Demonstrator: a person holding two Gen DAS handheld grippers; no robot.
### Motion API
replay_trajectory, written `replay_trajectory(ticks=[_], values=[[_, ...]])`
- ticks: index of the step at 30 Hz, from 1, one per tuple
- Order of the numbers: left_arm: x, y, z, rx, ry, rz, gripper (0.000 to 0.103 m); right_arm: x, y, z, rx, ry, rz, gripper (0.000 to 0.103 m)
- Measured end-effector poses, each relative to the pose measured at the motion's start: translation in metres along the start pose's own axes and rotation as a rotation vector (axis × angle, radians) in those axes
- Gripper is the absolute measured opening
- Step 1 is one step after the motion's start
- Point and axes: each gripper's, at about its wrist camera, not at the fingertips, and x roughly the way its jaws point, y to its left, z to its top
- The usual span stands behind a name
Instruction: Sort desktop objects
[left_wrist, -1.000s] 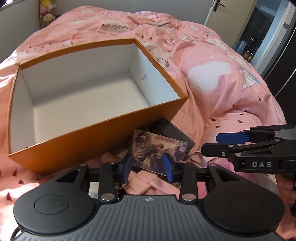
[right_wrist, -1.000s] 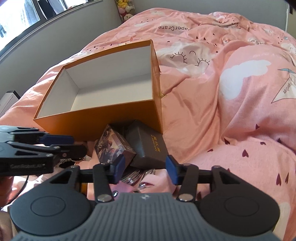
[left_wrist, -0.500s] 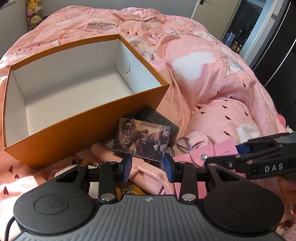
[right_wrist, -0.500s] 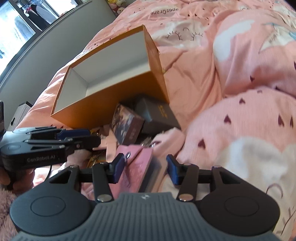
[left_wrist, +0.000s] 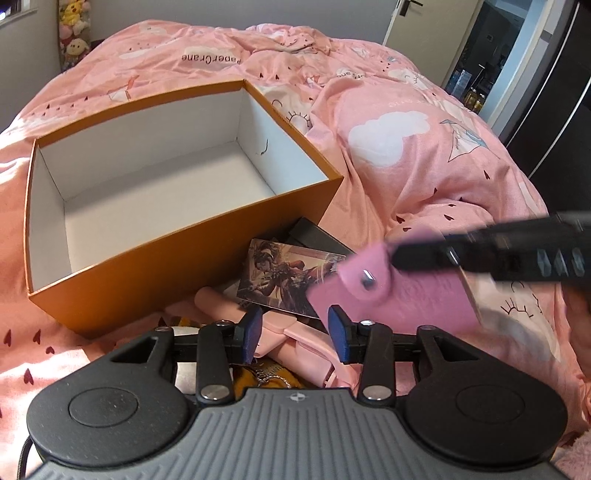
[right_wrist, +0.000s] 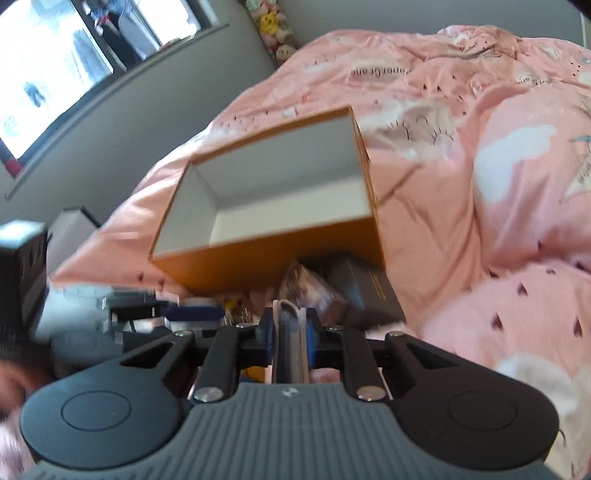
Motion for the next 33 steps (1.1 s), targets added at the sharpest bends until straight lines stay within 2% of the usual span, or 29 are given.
replay_trajectory(ticks=[3, 5, 9, 12, 14, 17, 20, 26, 30, 33], values=[[-0.001, -0.002, -0.001, 0.023, -0.008, 0.026, 0.048, 0.007, 0.0, 0.011, 0.069, -0.051, 0.048, 0.017], [-0.002, -0.002, -0.002, 0.037, -0.019, 0.067, 0.048, 0.015, -0.003, 0.015, 0.142, -0.053, 0.104, 0.017], [0.002, -0.002, -0.003, 0.057, -0.011, 0.057, 0.049, 0.044, -0.01, 0.014, 0.219, -0.024, 0.091, 0.017], [0.007, -0.012, -0.008, 0.151, -0.005, 0.075, 0.05, 0.054, -0.022, 0.009, 0.274, -0.018, 0.094, 0.021], [0.01, -0.022, -0.011, 0.227, -0.005, 0.088, 0.051, 0.052, -0.025, 0.007, 0.256, -0.014, 0.066, 0.028], [0.014, -0.036, -0.016, 0.321, -0.015, 0.071, 0.054, 0.042, -0.024, 0.006, 0.191, -0.022, 0.009, 0.033], [0.017, -0.049, -0.021, 0.406, -0.029, 0.077, 0.055, 0.029, -0.031, 0.002, 0.168, -0.039, -0.039, 0.033], [0.028, -0.075, -0.034, 0.57, -0.044, 0.122, 0.057, 0.012, -0.052, -0.016, 0.212, -0.039, -0.174, 0.034], [0.036, -0.085, -0.042, 0.662, -0.045, 0.157, 0.06, 0.012, -0.061, -0.033, 0.271, -0.003, -0.179, 0.037], [0.04, -0.083, -0.042, 0.672, -0.038, 0.167, 0.065, 0.014, -0.064, -0.044, 0.316, 0.014, -0.146, 0.038]])
